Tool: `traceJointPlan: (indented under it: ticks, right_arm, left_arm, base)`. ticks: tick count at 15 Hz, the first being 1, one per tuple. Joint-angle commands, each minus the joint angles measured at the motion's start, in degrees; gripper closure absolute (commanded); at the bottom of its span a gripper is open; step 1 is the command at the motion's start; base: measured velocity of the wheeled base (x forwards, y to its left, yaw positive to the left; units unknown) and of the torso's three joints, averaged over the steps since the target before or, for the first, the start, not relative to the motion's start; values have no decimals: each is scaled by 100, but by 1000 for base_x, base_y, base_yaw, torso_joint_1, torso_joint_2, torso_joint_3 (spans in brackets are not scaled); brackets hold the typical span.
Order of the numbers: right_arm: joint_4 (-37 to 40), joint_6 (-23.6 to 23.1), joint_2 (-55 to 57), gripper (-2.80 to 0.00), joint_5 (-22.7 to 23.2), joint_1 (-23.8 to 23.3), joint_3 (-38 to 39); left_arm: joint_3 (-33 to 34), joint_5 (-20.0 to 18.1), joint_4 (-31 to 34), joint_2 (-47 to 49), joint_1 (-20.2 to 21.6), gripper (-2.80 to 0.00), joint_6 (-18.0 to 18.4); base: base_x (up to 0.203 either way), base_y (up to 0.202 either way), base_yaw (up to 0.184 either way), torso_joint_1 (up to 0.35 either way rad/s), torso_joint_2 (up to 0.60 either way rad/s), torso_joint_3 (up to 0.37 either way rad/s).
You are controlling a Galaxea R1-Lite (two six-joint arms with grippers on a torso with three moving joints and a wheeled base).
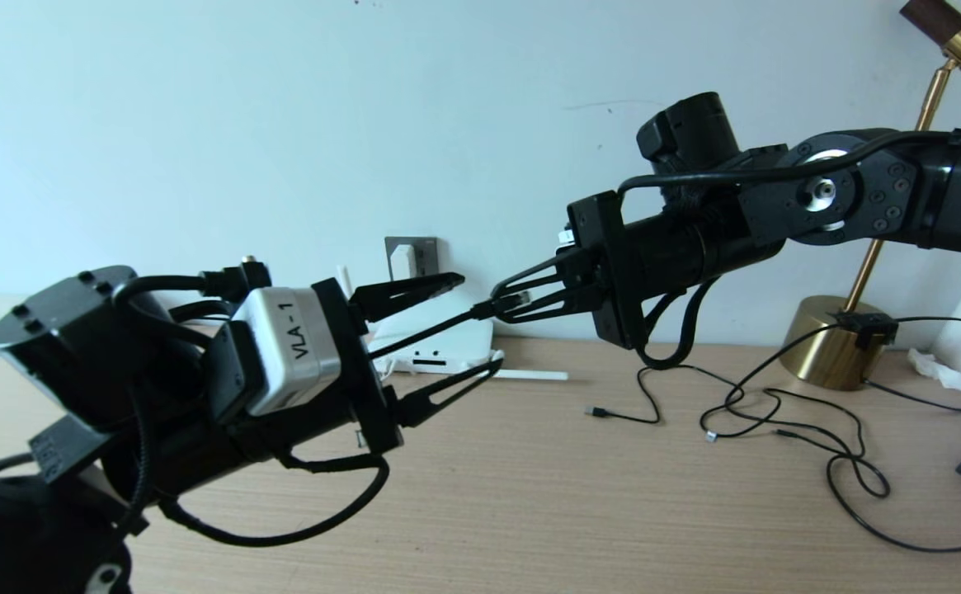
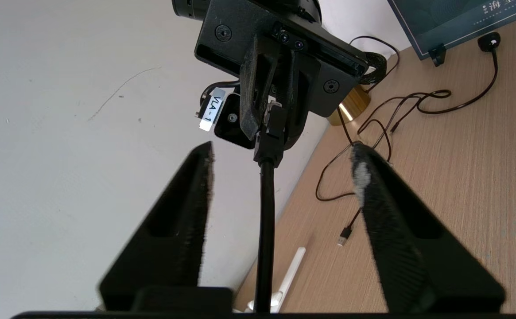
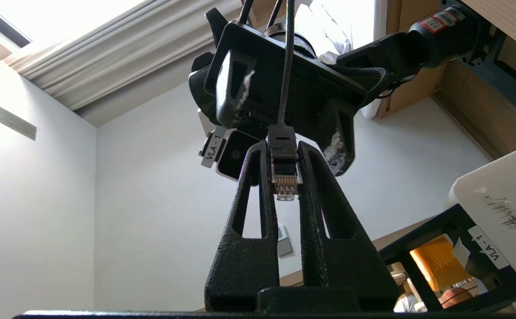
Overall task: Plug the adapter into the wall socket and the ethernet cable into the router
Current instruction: Hand it to the other hand
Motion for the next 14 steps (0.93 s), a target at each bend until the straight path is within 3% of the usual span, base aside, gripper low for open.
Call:
traceJointPlan:
  ticks: [1, 14]
  right_arm:
    - [17, 45, -11, 0, 43, 7, -2]
    - [17, 36, 16, 0, 34, 42, -2]
  left_arm:
    - [-7, -19, -40, 6, -18, 0, 18]
    - [13, -10, -40, -29, -60, 0, 18]
  base:
    - [0, 0, 0, 0, 0, 0]
    - [0, 0, 0, 0, 0, 0]
